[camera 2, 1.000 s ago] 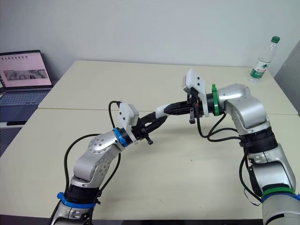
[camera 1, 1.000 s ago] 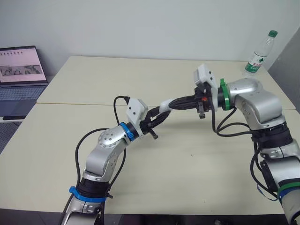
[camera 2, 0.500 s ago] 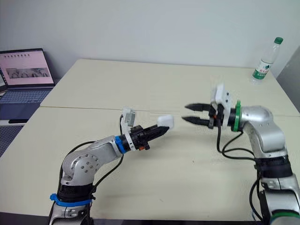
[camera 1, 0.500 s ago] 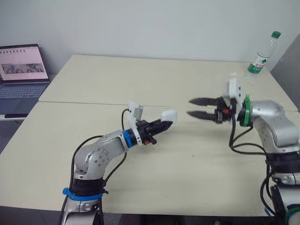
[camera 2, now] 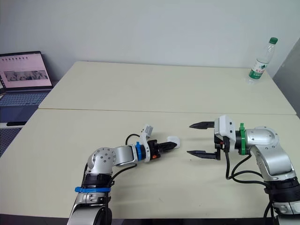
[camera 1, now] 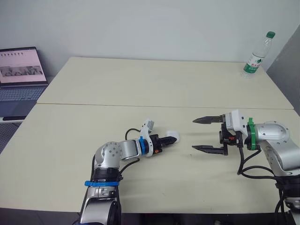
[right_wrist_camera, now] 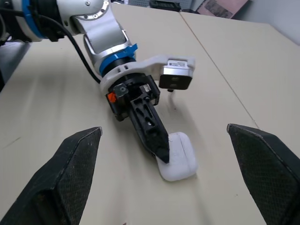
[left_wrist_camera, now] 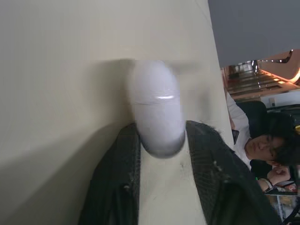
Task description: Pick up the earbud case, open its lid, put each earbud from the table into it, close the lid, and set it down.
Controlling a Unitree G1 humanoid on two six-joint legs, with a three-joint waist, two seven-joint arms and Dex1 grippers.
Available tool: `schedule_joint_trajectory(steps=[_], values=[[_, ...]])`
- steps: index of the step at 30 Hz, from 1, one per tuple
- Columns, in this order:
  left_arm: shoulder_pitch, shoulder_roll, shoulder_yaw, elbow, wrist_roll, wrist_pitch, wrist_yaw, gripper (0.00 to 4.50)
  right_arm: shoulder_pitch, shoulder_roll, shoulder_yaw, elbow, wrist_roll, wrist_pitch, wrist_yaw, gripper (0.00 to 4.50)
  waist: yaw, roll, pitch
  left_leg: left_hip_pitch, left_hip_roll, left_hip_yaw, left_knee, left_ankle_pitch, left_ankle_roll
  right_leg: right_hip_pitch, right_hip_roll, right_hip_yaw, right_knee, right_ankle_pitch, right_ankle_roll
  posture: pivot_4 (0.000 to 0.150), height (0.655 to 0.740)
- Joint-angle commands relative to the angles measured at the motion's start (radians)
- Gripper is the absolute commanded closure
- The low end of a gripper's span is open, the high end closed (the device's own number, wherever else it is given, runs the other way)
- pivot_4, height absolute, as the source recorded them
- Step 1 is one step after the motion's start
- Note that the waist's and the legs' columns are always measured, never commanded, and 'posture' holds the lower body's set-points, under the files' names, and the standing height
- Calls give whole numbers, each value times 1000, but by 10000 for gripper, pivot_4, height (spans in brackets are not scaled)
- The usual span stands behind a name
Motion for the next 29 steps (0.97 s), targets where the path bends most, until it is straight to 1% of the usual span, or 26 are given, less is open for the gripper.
schedule_joint_trajectory(steps=[1,5,7,9,11,12,13,14,16,17,19,22,25,27,29], values=[[42,25,49,-27,11,55,56,18459,-21,-2,-13,-20,6,-3,-16,0,0,0,0,0,0,0,0,0,0,0,0,0,0,0,0,1500,7400],[83,82,125,-126,-6,130,103,6699,-19,-2,-9,6,0,-36,-10,0,-6,0,0,1,2,0,-1,0,0,0,1,1,0,0,0,1500,7400],[123,127,195,-215,-35,213,126,956,-19,-3,-10,20,-2,-51,-4,0,-14,0,0,2,2,0,-2,0,0,0,1,1,1,0,0,1500,7400],[163,183,262,-307,-63,283,131,410,-21,-6,-11,37,0,-65,3,0,-25,-1,0,5,2,2,-4,0,0,0,2,2,1,0,-1,1500,7400],[206,302,250,-423,-74,259,69,410,-27,-9,-12,63,0,-84,17,0,-33,-1,0,8,2,3,-10,2,-3,0,2,3,1,-1,-1,1500,7400],[238,404,207,-486,-53,195,-9,410,-34,-11,-13,81,1,-90,25,0,-33,-1,0,10,2,4,-12,3,-5,0,2,4,1,-1,-2,1500,7400],[272,498,158,-538,-12,105,-91,410,-41,-13,-14,96,2,-95,30,0,-35,-3,1,11,2,3,-13,3,-6,0,2,5,2,-2,-3,1500,7400],[306,584,111,-573,98,-96,-194,410,-50,-15,-16,114,2,-102,35,0,-35,-3,1,12,3,3,-15,5,-8,0,3,5,2,-3,-6,1500,7400],[359,720,61,-585,266,-420,-370,410,-65,-20,-22,138,8,-105,43,0,-22,-1,2,12,3,2,-16,6,-11,0,4,4,2,-5,-9,1500,7400],[374,765,61,-569,329,-566,-448,410,-70,-25,-25,145,12,-101,47,0,-16,-1,3,12,3,2,-16,6,-12,0,3,3,2,-6,-10,1500,7400],[388,808,71,-527,392,-727,-529,410,-72,-33,-29,139,27,-79,54,0,1,-1,3,11,2,3,-15,6,-12,0,0,2,1,-6,-12,1500,7400],[393,813,102,-512,404,-814,-579,410,-72,-37,-36,103,54,-33,48,0,15,-1,3,8,0,4,-15,5,-10,0,-5,0,-1,-7,-13,1500,7400],[391,808,123,-496,411,-840,-584,410,-74,-39,-37,69,68,3,35,0,15,-1,3,1,1,4,-13,4,-8,-5,-5,-1,-3,-6,-10,1500,7400],[392,800,131,-480,408,-851,-588,410,-77,-38,-34,60,68,16,29,0,15,-1,3,0,1,3,-14,4,-8,-6,-5,-2,-2,-5,-10,1500,7400],[391,793,134,-476,375,-820,-595,410,-79,-37,-29,61,63,20,28,0,15,-1,3,0,1,1,-14,4,-8,-6,-4,-4,-1,-6,-10,1500,7400]])
